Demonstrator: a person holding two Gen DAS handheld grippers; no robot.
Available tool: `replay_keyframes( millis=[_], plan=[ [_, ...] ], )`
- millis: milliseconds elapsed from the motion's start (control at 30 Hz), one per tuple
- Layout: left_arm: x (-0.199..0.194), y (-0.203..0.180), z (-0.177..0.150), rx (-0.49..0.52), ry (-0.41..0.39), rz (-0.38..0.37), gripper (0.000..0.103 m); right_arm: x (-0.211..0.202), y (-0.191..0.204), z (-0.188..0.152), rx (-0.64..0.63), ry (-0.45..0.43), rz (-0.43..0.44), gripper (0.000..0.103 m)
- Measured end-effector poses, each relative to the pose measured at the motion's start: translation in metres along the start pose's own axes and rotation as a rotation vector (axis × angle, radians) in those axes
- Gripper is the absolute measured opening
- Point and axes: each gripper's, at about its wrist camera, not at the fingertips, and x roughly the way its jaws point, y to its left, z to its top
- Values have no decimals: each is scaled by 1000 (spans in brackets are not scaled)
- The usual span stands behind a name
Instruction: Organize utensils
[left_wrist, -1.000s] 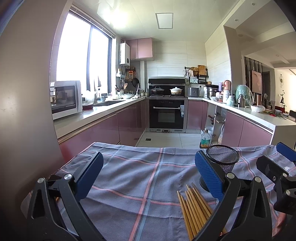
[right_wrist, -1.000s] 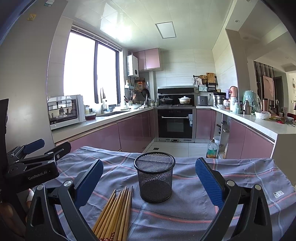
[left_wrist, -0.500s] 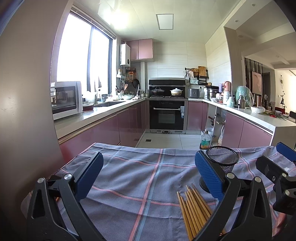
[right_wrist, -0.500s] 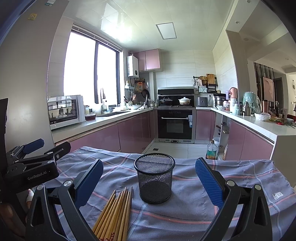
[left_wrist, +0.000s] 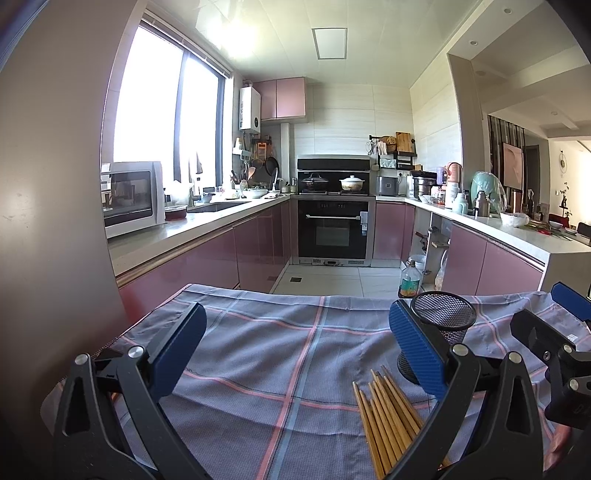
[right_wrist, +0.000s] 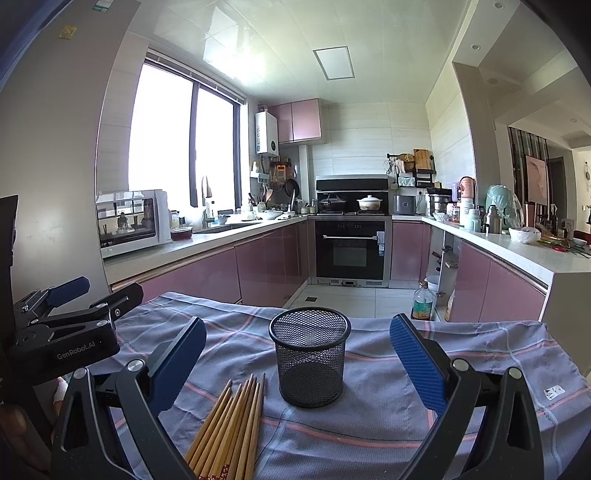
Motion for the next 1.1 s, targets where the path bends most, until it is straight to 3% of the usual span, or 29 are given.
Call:
replay_keyframes(
  millis=[1100],
  plan=[
    [8,0,-3,-9,38,-29,97,2,-3,1,4,14,41,96]
  ],
)
